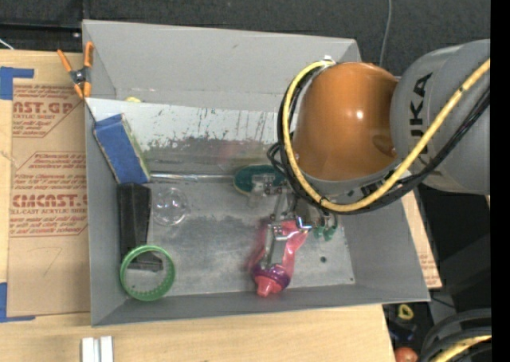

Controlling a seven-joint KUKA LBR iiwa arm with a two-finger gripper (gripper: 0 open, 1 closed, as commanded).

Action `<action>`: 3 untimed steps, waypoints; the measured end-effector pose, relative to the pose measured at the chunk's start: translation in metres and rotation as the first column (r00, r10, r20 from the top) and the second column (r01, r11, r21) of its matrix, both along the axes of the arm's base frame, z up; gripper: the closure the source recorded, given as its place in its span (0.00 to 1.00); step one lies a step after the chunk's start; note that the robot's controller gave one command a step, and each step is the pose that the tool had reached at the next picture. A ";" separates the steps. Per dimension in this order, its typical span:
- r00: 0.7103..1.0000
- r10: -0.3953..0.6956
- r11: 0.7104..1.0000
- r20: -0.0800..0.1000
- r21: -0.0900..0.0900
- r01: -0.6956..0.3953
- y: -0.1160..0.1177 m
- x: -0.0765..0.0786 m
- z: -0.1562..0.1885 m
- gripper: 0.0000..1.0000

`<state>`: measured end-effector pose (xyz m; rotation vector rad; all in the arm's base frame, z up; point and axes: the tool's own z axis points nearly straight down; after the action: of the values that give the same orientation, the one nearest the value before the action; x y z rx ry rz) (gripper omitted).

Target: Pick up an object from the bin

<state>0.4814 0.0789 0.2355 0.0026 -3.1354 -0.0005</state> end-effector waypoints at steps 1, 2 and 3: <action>1.000 0.000 1.000 0.008 0.001 0.000 -0.001 0.002 0.003 0.00; 0.980 0.198 0.980 0.015 0.000 -0.198 -0.074 0.053 -0.138 0.00; 0.978 0.205 0.979 0.023 0.000 -0.205 -0.069 0.050 -0.130 0.00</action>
Offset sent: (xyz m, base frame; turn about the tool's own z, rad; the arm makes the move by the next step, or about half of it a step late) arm 0.0580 -0.0872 -0.1655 -0.2297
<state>0.5313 0.0103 0.1059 0.3285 -3.1414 -0.0027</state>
